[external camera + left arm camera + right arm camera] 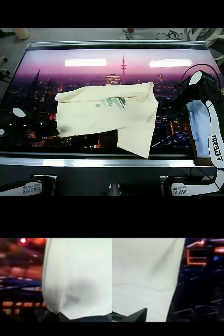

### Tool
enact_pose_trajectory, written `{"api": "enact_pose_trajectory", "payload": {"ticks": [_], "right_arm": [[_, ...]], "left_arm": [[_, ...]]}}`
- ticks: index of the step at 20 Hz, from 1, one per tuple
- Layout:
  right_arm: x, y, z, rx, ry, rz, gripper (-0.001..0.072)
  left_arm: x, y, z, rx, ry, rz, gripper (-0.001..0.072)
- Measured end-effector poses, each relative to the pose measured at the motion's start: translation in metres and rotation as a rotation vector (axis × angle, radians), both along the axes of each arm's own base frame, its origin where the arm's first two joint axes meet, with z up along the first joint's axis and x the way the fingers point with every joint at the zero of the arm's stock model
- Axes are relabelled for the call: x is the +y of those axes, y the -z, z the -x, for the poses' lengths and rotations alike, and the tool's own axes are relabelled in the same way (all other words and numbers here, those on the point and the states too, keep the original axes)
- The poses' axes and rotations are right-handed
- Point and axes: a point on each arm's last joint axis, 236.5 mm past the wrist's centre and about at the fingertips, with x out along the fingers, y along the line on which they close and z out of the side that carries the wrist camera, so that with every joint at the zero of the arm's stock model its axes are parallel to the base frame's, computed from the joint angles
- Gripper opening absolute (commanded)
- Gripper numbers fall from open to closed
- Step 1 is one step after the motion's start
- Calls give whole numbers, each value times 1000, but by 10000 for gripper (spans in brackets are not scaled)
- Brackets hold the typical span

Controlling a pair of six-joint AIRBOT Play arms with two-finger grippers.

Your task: Fold the shirts.

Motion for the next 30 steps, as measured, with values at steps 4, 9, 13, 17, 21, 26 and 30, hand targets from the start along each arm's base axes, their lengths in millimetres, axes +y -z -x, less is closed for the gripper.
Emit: {"api": "enact_pose_trajectory", "payload": {"ticks": [4,9,13,17,21,26,30], "right_arm": [[12,35,19,50,24,-47,540],[23,72,17,30,90,-83,503],[36,87,7,18,152,-137,24],[31,67,-26,-125,136,-129,21],[31,-107,-86,-609,56,-129,21],[6,-413,-13,-1412,53,75,21],[-14,-502,88,-1664,142,213,21]], "left_arm": [[-2,-1,-4,-24,10,-7,26],[6,-10,-13,-94,25,-51,26],[4,-19,-14,-112,25,-42,26],[7,-53,-39,-220,33,-56,24],[20,-234,-115,-723,39,-169,24],[6,-576,-35,-1580,-21,-357,23],[-10,-663,69,-1831,-70,-407,23]]}}
